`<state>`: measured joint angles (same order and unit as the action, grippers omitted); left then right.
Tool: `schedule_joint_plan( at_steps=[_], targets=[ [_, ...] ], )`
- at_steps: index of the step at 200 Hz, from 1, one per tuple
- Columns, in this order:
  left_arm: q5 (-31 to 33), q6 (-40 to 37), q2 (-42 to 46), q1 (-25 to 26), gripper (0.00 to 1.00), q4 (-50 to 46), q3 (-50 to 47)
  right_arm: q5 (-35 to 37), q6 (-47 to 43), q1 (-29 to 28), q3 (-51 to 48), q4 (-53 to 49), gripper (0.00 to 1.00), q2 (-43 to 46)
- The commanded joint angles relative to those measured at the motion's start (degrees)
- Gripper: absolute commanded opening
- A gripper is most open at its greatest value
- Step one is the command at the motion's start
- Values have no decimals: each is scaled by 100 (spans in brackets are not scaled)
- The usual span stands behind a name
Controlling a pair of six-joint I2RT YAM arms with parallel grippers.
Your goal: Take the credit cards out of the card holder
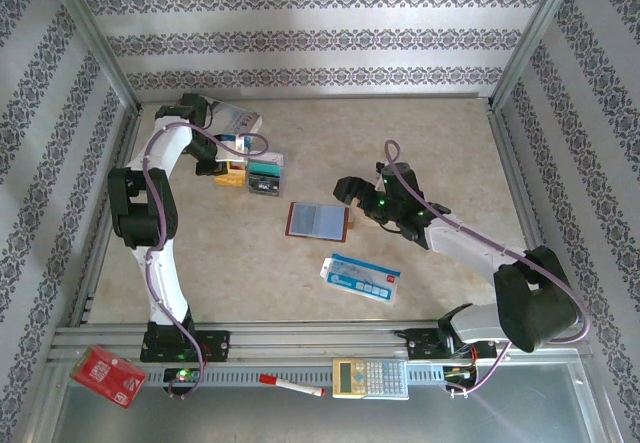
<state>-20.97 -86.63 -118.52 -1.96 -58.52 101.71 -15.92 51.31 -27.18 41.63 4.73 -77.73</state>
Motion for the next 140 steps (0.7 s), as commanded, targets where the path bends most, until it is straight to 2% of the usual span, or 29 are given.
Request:
schedule_joint_plan(
  at_steps=[1, 55, 95, 140],
  targets=[
    [-181, -306, -159, -76, 3, -437, 139, 19, 47, -42, 172, -233, 98, 57],
    [-239, -466, -272, -77, 1, -382, 166, -14, 78, -34, 240, -337, 98, -11],
    [-786, -426, -286, -77, 0, -796, 314, 35, 86, -42, 309, -328, 98, -107],
    [-933, -363, -166, -51, 0, -904, 115, 28, 88, -33, 323, -280, 98, -187]
  ],
)
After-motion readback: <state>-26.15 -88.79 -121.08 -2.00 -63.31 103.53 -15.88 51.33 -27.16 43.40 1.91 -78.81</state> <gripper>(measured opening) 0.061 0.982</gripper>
